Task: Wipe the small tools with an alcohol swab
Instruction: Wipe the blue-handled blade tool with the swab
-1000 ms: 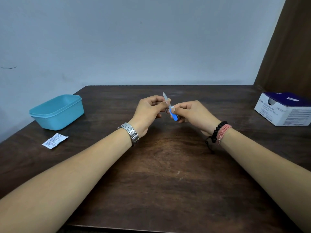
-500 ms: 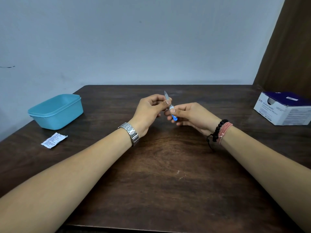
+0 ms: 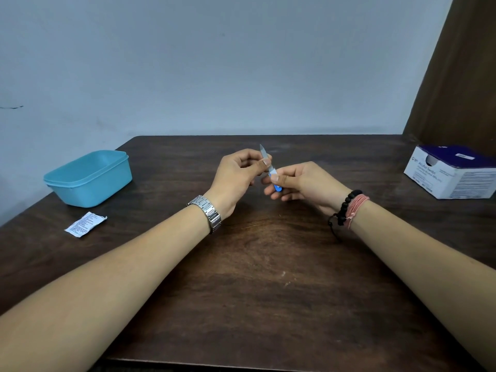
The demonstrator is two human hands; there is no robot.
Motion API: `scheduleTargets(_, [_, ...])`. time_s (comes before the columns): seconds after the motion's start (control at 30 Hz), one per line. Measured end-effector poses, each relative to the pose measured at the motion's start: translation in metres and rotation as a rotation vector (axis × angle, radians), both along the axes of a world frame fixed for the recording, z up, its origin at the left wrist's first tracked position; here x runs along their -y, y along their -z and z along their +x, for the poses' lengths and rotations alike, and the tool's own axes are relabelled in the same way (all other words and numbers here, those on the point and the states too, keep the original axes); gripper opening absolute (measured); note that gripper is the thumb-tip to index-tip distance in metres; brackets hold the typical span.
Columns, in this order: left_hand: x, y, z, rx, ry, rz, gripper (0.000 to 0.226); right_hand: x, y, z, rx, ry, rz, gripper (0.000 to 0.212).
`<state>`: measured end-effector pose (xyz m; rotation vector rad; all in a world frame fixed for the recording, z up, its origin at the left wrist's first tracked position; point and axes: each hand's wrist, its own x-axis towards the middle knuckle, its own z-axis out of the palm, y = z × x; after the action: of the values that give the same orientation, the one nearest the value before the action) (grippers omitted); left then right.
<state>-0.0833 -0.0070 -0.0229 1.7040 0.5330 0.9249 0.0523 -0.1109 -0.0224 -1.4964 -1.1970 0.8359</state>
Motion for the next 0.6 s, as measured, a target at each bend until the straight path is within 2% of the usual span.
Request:
scheduleTargets(0.17, [-0.0034,-0.0033,-0.0012,0.034,-0.061,0.001,0.004,0.0001,-0.0006,-0.0008,-0.015,0.017,-0.019,0.011])
scheduleTargets(0.37, [0.0012,0.0029,0.0025,-0.008,-0.006,-0.028,0.015,0.0012,0.001,-0.0003,0.032,0.056,0.008,0.014])
scheduleTargets(0.6, [-0.002,-0.0039,-0.0028,0.036,-0.053,-0.026,0.005,0.0002,-0.0014,-0.0029,0.017,0.033,-0.029,0.014])
